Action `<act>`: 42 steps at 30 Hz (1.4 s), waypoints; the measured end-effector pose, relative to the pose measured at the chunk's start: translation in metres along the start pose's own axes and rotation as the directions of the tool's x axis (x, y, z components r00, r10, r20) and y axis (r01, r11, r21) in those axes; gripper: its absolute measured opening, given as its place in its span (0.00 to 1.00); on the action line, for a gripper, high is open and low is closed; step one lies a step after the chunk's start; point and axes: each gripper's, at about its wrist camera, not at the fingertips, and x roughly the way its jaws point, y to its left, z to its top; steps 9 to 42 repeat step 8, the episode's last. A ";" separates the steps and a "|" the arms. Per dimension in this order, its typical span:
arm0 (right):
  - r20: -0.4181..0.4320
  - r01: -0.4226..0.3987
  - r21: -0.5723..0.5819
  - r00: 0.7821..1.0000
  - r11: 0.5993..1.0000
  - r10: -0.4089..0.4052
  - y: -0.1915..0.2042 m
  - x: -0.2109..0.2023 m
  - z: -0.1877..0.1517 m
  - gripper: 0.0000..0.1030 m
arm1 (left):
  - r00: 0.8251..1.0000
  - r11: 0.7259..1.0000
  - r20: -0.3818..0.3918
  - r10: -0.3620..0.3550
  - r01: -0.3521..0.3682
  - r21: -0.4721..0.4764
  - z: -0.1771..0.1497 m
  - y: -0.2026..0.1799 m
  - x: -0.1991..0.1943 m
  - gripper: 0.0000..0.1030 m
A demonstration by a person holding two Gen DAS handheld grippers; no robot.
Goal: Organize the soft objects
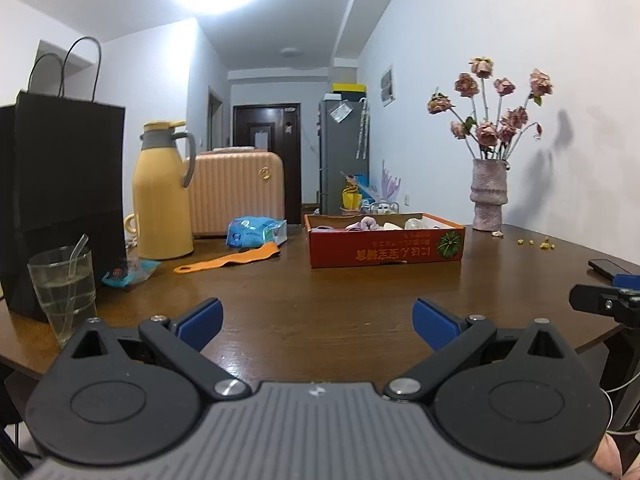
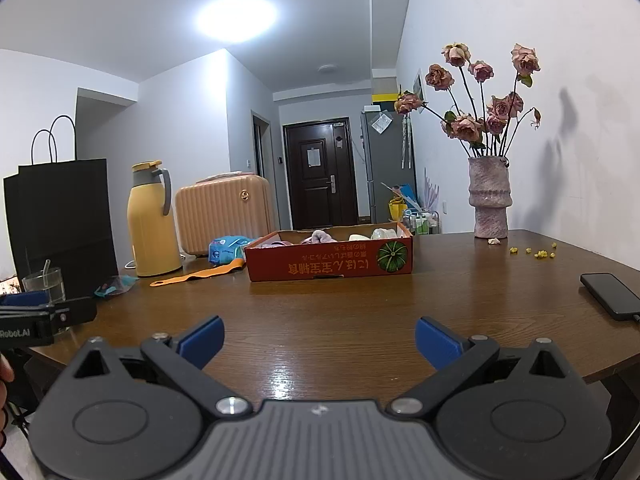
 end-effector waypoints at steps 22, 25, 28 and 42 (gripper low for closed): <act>0.002 0.000 0.001 1.000 1.000 0.000 0.000 0.000 0.000 1.00 | 1.000 1.000 0.013 0.001 -0.001 0.001 -0.001 0.000 -0.001 1.00; 0.002 0.000 0.001 1.000 1.000 0.000 0.000 0.000 0.000 1.00 | 1.000 1.000 0.013 0.001 -0.001 0.001 -0.001 0.000 -0.001 1.00; 0.002 0.000 0.001 1.000 1.000 0.000 0.000 0.000 0.000 1.00 | 1.000 1.000 0.013 0.001 -0.001 0.001 -0.001 0.000 -0.001 1.00; 0.002 0.000 0.001 1.000 1.000 0.000 0.000 0.000 0.000 1.00 | 1.000 1.000 0.013 0.001 -0.001 0.001 -0.001 0.000 -0.001 1.00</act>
